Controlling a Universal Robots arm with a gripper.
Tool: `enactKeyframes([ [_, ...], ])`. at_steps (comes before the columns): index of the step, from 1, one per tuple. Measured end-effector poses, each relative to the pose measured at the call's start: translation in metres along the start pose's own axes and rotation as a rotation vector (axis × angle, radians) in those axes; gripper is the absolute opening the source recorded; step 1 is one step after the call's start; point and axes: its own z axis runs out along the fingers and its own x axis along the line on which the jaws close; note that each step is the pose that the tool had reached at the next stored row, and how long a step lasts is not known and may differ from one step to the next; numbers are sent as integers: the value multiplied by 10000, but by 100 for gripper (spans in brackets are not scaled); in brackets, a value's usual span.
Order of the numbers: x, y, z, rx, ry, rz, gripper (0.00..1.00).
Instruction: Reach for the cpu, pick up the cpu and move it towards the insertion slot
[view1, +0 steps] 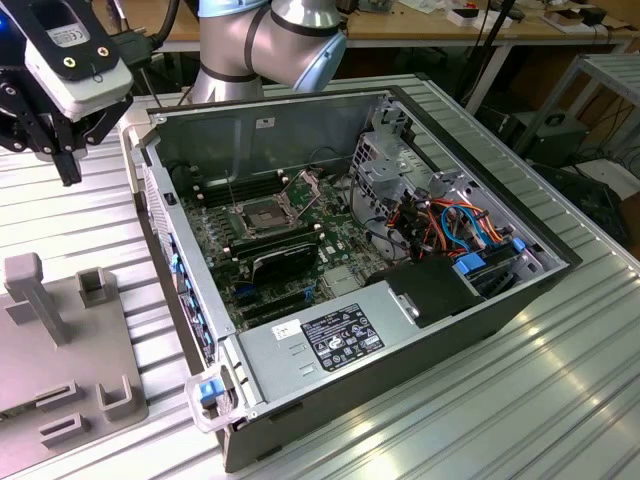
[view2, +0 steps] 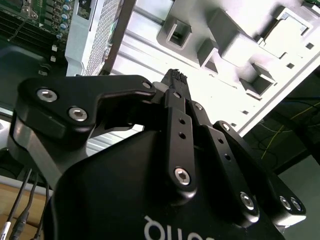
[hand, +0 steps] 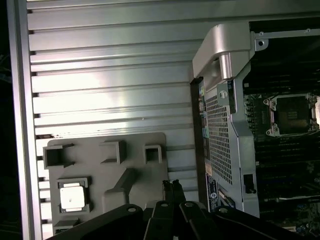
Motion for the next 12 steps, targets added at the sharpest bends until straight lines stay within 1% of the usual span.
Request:
enactKeyframes([
  [12,75,-6,0,0,0,0,11],
])
